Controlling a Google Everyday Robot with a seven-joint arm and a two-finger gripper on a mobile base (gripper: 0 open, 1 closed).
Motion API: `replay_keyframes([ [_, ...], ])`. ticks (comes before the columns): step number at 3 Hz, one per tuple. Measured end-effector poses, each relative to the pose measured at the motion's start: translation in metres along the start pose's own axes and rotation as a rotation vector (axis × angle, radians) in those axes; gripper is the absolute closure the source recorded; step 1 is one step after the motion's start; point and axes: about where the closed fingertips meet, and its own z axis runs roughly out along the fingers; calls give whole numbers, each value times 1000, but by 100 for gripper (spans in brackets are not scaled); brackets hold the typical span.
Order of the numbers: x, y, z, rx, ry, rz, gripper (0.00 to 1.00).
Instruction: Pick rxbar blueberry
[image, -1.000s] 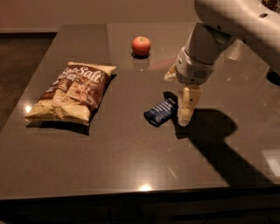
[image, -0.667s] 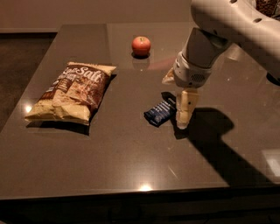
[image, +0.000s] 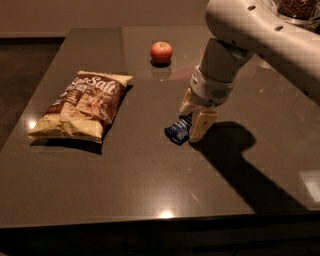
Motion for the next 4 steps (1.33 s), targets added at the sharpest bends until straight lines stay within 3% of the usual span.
replay_keyframes([
  [2,-4,0,-2,-9,-3,-6,98],
  [3,-4,0,-2,-9,-3,-6,100],
  [4,-7,-3,-22,16,-39,18,100],
])
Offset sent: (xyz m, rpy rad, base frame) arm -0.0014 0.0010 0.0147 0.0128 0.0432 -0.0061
